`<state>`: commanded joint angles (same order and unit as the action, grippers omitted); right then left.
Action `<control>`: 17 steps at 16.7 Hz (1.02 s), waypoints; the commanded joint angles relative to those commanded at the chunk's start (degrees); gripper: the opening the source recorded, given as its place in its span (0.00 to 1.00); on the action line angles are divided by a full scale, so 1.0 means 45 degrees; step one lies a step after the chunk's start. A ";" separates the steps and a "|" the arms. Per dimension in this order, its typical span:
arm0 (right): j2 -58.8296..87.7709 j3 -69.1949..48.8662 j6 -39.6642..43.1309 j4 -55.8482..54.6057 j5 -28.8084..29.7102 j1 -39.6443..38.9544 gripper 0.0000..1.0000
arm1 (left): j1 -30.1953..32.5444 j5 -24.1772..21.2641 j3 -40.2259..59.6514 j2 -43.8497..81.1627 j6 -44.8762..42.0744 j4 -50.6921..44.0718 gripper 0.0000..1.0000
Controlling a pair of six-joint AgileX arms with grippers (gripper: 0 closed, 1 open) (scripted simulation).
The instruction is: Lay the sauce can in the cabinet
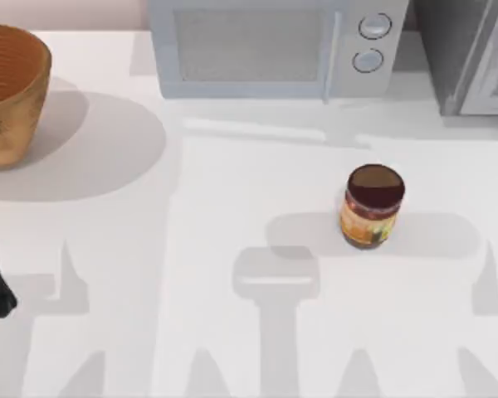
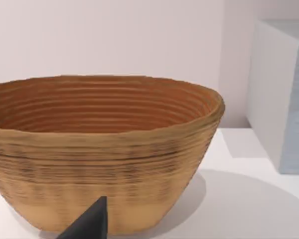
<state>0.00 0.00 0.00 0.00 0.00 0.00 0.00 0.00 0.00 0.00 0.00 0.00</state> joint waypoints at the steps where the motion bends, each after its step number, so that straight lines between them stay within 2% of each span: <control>1: 0.0000 0.0000 0.0000 0.0000 0.0000 0.0000 1.00 | 0.0000 0.0000 0.0000 0.0000 0.0000 0.0000 1.00; 7: 0.1106 -0.0662 0.0816 0.0366 -0.0631 0.0085 1.00 | 0.0000 0.0000 0.0000 0.0000 0.0000 0.0000 1.00; 17: 0.6861 -0.3883 0.5311 0.2347 -0.4147 0.0193 1.00 | 0.0000 0.0000 0.0000 0.0000 0.0000 0.0000 1.00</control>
<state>30.87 -17.47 23.90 10.56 -18.66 0.87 0.00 0.00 0.00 0.00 0.00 0.00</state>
